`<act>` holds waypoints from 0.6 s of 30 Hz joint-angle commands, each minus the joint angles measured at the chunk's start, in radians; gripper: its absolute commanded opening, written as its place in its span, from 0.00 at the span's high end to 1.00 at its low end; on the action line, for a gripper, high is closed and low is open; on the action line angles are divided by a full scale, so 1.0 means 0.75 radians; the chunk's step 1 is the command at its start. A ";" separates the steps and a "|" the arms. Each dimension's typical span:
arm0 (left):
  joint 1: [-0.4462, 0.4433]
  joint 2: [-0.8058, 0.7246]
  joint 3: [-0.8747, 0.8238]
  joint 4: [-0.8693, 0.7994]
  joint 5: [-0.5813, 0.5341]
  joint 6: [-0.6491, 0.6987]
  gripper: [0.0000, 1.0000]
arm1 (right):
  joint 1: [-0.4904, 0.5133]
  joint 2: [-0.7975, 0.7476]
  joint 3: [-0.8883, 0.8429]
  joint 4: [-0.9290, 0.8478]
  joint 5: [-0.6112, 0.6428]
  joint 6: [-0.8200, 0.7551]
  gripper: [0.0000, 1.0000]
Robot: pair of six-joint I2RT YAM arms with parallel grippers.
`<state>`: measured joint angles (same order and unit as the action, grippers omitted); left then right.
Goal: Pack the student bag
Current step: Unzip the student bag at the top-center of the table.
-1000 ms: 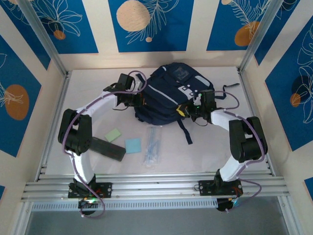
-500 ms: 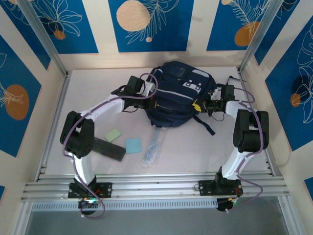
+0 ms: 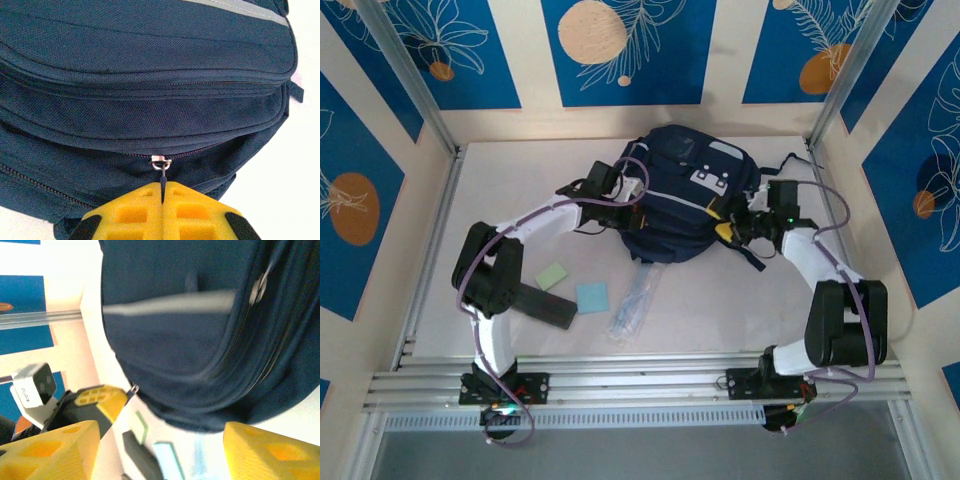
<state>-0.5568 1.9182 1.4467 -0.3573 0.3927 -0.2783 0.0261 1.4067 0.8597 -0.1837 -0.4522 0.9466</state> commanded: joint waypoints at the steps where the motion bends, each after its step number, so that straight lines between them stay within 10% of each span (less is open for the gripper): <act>1: -0.026 -0.015 0.024 -0.001 0.056 0.016 1.00 | 0.083 -0.016 -0.087 0.028 0.097 0.176 0.29; 14: -0.032 -0.017 -0.023 0.040 0.014 0.043 1.00 | 0.304 0.144 -0.206 0.362 0.382 0.501 0.27; 18: -0.031 0.011 -0.032 0.036 -0.008 0.064 1.00 | 0.315 0.251 -0.151 0.418 0.363 0.513 0.44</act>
<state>-0.5625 1.9190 1.4349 -0.3367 0.3836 -0.2649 0.2527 1.5566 0.7116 0.0681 -0.2268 1.2915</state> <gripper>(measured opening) 0.048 0.611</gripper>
